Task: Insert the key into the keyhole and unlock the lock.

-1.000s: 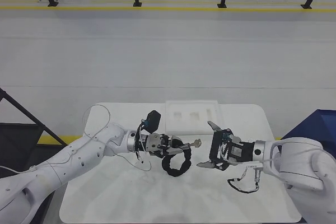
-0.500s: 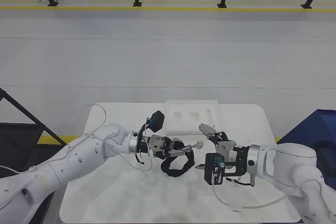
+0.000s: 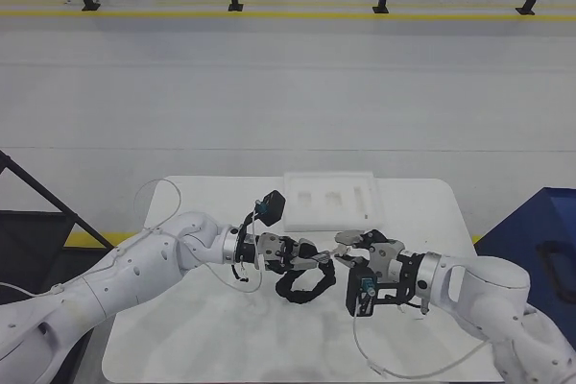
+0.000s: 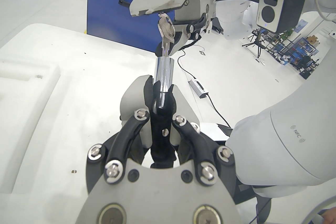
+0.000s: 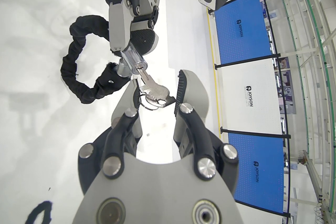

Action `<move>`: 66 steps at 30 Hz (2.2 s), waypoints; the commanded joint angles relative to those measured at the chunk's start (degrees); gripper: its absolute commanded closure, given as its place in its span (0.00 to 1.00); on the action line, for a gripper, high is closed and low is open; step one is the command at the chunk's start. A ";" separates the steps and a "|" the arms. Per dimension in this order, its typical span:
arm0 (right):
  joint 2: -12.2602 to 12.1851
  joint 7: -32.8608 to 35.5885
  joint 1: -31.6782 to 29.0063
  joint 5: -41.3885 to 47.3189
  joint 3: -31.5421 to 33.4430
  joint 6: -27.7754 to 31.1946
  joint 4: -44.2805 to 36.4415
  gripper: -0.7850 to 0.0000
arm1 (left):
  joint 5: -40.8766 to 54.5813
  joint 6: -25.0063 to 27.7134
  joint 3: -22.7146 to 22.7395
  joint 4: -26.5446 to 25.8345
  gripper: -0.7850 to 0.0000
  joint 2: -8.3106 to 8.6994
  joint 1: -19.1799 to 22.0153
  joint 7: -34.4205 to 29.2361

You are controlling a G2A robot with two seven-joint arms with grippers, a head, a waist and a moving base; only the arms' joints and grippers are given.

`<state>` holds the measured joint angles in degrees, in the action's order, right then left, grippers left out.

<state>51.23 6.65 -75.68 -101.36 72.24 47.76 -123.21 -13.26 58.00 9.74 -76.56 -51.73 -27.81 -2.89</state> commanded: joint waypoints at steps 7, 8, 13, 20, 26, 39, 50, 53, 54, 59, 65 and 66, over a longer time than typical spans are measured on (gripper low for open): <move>-0.24 -1.69 -1.24 2.87 1.86 2.10 0.52 0.92 | 0.46 0.00 0.00 0.06 1.00 0.04 0.04 -0.63; -0.25 -1.44 -1.20 3.20 2.06 2.33 0.35 0.95 | 0.32 0.00 0.00 0.10 1.00 0.05 0.08 -0.65; -0.23 -0.28 -1.21 5.97 2.28 3.70 0.19 1.00 | -0.23 0.00 0.00 0.20 1.00 0.01 0.08 -0.38; -0.04 4.98 -0.47 12.12 2.03 5.67 0.99 0.71 | -1.38 0.00 0.00 0.36 1.00 -0.10 0.24 0.54; 0.14 8.92 0.34 18.21 1.66 6.13 1.31 0.71 | -2.49 0.00 0.00 0.58 1.00 -0.16 0.19 1.55; 0.23 16.56 0.48 31.15 1.89 3.71 2.24 1.00 | -4.48 0.00 0.00 0.68 1.00 -0.41 0.11 3.01; 0.28 28.38 1.32 44.79 1.45 -4.45 1.60 1.00 | -6.70 0.00 0.00 0.88 1.00 -0.82 0.01 4.29; 0.26 31.92 1.66 48.17 1.01 -6.48 1.72 1.00 | -7.27 0.00 0.00 1.26 1.00 -1.00 0.04 4.52; 0.25 33.31 1.68 49.59 0.82 -7.38 1.89 1.00 | -7.53 0.00 0.00 1.43 1.00 -1.05 0.10 4.66; 0.24 39.34 2.77 55.64 0.21 -11.87 1.33 1.00 | -9.32 0.00 0.00 2.07 1.00 -1.34 0.29 5.72; 0.31 41.16 3.80 57.72 -0.49 -14.59 1.18 0.00 | -11.47 0.00 0.00 3.47 1.00 -1.69 0.37 5.93; 0.33 41.18 3.81 58.01 -0.59 -14.92 1.31 0.00 | -11.84 0.00 0.00 3.94 1.00 -1.74 0.37 5.87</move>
<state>51.54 47.83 -71.89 -43.58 71.72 33.13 -122.02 -24.72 58.00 9.74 -73.08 -53.42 -27.46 3.05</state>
